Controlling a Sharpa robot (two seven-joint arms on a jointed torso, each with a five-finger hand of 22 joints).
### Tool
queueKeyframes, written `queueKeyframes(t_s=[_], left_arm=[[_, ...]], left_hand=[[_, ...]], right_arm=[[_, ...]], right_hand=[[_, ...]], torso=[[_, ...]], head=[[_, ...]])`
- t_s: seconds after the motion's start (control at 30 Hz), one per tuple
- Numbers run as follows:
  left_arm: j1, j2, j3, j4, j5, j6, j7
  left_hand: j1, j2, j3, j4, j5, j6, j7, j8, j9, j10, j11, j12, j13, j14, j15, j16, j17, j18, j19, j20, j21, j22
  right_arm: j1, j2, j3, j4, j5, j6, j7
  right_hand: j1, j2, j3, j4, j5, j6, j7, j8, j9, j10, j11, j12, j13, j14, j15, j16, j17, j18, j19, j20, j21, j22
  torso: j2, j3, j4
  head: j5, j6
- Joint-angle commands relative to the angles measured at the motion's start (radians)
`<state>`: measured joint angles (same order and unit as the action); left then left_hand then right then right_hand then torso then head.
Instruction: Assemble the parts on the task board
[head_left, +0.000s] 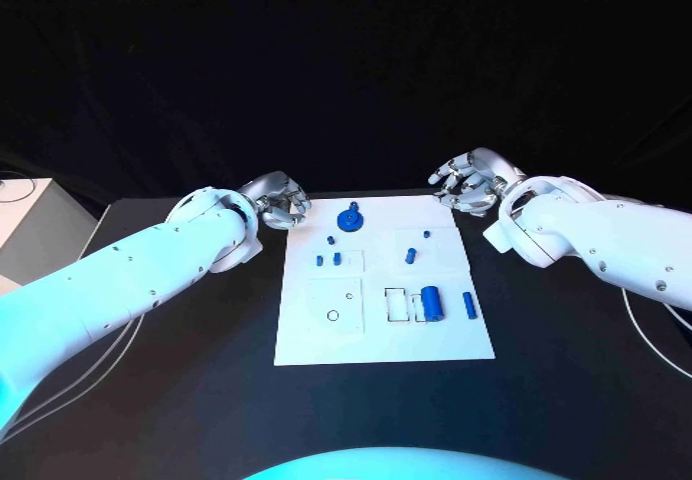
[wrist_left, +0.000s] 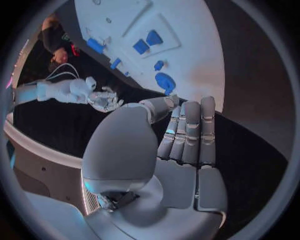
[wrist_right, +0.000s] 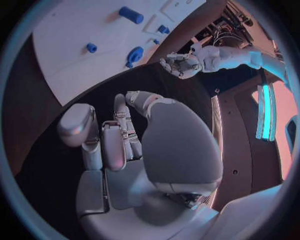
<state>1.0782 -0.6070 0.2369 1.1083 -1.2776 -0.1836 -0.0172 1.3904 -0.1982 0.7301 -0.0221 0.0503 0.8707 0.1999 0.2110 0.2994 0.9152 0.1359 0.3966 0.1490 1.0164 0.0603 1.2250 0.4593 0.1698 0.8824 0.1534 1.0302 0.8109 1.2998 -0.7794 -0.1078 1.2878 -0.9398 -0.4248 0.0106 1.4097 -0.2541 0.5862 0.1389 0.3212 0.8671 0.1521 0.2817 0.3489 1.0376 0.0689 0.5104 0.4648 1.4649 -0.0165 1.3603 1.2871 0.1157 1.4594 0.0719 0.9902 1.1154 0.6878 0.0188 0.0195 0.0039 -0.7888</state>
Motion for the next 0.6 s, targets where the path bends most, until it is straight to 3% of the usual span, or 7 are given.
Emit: queueKeyframes(t_s=[0.03,0.2,0.3,0.47,0.5,0.57,0.6], left_arm=[[-0.004,-0.032,0.008,0.03,0.414,-0.033,0.122],[-0.032,-0.097,0.016,0.102,0.675,0.01,0.208],[-0.06,-0.137,0.025,0.161,0.77,0.04,0.254],[-0.113,-0.185,0.064,0.254,0.852,0.08,0.304],[-0.125,-0.193,0.077,0.271,0.864,0.085,0.311],[-0.154,-0.209,0.105,0.304,0.88,0.097,0.324],[-0.162,-0.213,0.113,0.313,0.883,0.1,0.327]], left_hand=[[-0.014,0.004,-0.012,0.011,0.002,0.014,0.003,0.017,-0.001,-0.005,0.005,0.021,0.005,-0.031,0.002,-0.056,-0.029,0.016,-0.024,0.002,-0.037,-0.022],[-0.054,0.01,-0.07,0.05,0.002,0.013,-0.002,0.042,-0.004,0.014,0.0,0.05,0.009,-0.067,0.005,-0.147,-0.069,0.014,-0.055,0.011,-0.131,-0.083],[-0.048,0.014,-0.131,0.081,0.004,0.0,-0.003,0.062,-0.007,-0.001,0.006,0.034,-0.006,-0.117,0.018,-0.27,-0.115,0.014,-0.068,0.026,-0.276,-0.183],[-0.022,0.003,-0.167,0.128,0.005,-0.01,-0.012,0.081,-0.021,0.047,0.011,-0.061,-0.066,-0.116,0.04,-0.555,-0.19,0.015,-0.038,0.052,-0.529,-0.37],[-0.019,0.005,-0.168,0.133,0.002,-0.005,-0.014,0.084,-0.022,0.056,0.013,-0.077,-0.073,-0.113,0.043,-0.589,-0.193,0.013,-0.031,0.055,-0.553,-0.389],[-0.01,0.004,-0.168,0.139,0.002,0.0,-0.015,0.084,-0.026,0.081,0.014,-0.123,-0.083,-0.105,0.048,-0.669,-0.198,0.013,-0.019,0.062,-0.614,-0.436],[-0.009,0.004,-0.168,0.14,0.002,0.001,-0.015,0.084,-0.026,0.087,0.014,-0.13,-0.084,-0.094,0.047,-0.678,-0.197,0.013,-0.018,0.063,-0.625,-0.444]], right_arm=[[-0.006,-0.003,-0.001,0.0,-0.206,0.091,-0.018],[-0.019,-0.005,-0.004,-0.003,-0.407,0.111,-0.052],[-0.031,-0.006,-0.006,-0.004,-0.519,0.111,-0.08],[-0.048,-0.003,-0.009,-0.006,-0.643,0.11,-0.12],[-0.051,-0.002,-0.009,-0.007,-0.661,0.11,-0.127],[-0.056,0.005,-0.011,-0.011,-0.692,0.111,-0.14],[-0.057,0.007,-0.011,-0.012,-0.699,0.111,-0.144]], right_hand=[[-0.02,-0.003,0.017,-0.026,-0.009,0.031,0.016,-0.016,-0.003,0.023,0.013,-0.116,-0.092,0.044,0.01,0.0,-0.003,-0.009,0.012,0.004,0.011,0.011],[-0.036,-0.006,0.021,-0.044,-0.016,0.047,0.014,-0.022,-0.003,0.03,0.017,-0.189,-0.149,0.044,0.011,0.002,-0.001,-0.011,0.01,0.01,0.017,0.019],[-0.056,-0.015,0.017,-0.044,-0.044,0.05,0.013,-0.028,-0.004,0.024,0.021,-0.233,-0.184,0.044,0.015,0.004,-0.001,-0.01,0.009,0.014,0.011,0.016],[-0.077,-0.028,0.005,-0.042,-0.093,0.054,0.01,-0.035,-0.006,0.021,0.023,-0.271,-0.22,0.044,0.017,0.004,-0.004,-0.008,0.009,0.017,0.003,0.011],[-0.078,-0.03,0.002,-0.043,-0.102,0.054,0.009,-0.037,-0.006,0.021,0.023,-0.277,-0.225,0.044,0.017,0.004,-0.004,-0.008,0.009,0.017,0.001,0.01],[-0.08,-0.032,-0.004,-0.044,-0.116,0.054,0.007,-0.039,-0.007,0.022,0.022,-0.284,-0.233,0.044,0.017,0.004,-0.005,-0.007,0.009,0.018,0.001,0.01],[-0.081,-0.033,-0.006,-0.045,-0.119,0.054,0.007,-0.04,-0.007,0.023,0.022,-0.285,-0.235,0.044,0.017,0.004,-0.005,-0.007,0.009,0.018,0.0,0.01]], torso=[[-0.005,-0.0017,0.001],[-0.01,-0.0061,0.0013],[-0.013,-0.0102,0.0039],[-0.011,-0.0134,0.0055],[-0.011,-0.0153,0.0058],[-0.01,-0.0136,0.0042],[-0.01,-0.014,0.0038]], head=[[-0.013,0.008],[-0.029,0.01],[-0.039,0.011],[-0.056,0.017],[-0.058,0.018],[-0.058,0.02],[-0.058,0.02]])
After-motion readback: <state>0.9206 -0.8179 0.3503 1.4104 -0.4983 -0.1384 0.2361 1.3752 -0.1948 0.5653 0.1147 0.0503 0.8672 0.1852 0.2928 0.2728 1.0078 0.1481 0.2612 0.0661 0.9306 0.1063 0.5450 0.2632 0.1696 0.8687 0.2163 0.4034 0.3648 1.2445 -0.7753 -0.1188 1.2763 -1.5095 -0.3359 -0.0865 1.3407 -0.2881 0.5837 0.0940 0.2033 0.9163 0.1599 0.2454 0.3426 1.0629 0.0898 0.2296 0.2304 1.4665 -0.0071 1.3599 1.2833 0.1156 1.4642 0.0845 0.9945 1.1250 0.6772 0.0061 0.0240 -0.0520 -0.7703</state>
